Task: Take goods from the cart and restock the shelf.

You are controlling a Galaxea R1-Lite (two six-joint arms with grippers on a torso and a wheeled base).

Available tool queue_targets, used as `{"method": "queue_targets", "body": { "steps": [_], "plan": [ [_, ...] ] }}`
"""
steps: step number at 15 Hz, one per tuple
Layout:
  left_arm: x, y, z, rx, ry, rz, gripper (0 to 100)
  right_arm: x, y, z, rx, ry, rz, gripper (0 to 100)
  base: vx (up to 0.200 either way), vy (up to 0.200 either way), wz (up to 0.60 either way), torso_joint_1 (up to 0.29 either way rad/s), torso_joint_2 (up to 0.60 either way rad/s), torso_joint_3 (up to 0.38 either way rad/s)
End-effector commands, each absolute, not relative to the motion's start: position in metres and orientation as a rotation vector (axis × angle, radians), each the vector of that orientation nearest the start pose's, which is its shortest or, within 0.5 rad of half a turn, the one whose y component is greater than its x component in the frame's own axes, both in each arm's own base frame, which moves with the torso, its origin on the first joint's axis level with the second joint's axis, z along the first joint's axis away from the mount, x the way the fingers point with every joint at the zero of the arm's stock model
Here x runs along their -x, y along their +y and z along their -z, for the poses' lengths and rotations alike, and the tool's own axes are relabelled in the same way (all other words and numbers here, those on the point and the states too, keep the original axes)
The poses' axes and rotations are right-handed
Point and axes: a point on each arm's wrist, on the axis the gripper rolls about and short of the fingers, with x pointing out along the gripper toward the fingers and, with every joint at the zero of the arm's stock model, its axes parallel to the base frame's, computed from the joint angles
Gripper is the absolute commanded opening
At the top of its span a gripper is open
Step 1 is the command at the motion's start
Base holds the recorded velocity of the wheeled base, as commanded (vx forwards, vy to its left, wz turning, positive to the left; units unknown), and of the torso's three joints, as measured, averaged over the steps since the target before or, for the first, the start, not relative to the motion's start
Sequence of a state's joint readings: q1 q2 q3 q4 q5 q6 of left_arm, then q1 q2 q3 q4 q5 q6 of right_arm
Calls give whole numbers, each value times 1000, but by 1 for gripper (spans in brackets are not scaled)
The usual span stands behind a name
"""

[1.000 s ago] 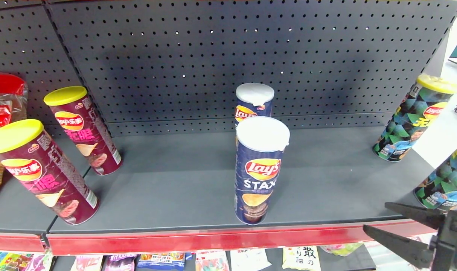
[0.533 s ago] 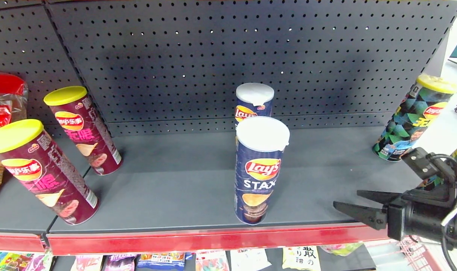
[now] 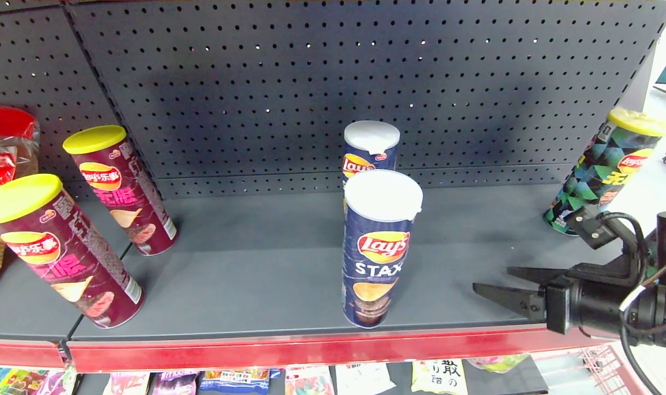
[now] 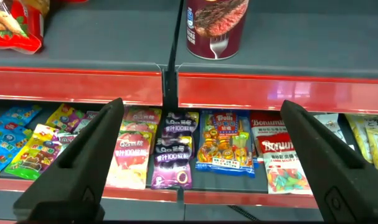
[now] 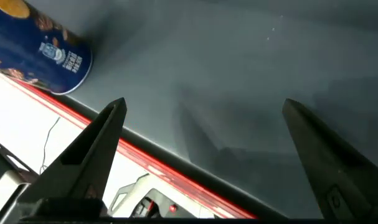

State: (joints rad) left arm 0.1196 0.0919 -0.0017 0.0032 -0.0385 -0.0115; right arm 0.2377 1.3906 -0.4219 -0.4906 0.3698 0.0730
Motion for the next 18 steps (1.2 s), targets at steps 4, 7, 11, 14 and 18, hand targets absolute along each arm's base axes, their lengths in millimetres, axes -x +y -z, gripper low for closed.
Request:
{"method": "queue_targets", "body": {
  "steps": [4,7,11,14,18],
  "plan": [
    [15,-3,-77,20,96,-82,100,-142,37,-165,-103,320,-559,100,0,0,0,0,0,0],
    [15,-3,-77,20,96,-82,100,-91,24,-158,-94,202,-541,100,0,0,0,0,0,0],
    [15,-3,-77,20,96,-82,100,-28,11,-138,-74,40,-471,100,0,0,0,0,0,0],
    [15,-3,-77,20,96,-82,100,4,6,-109,-67,76,-242,100,0,0,0,0,0,0],
    [15,-3,-77,20,96,-82,100,23,4,-82,-53,-26,-225,100,0,0,0,0,0,0]
  ]
}}
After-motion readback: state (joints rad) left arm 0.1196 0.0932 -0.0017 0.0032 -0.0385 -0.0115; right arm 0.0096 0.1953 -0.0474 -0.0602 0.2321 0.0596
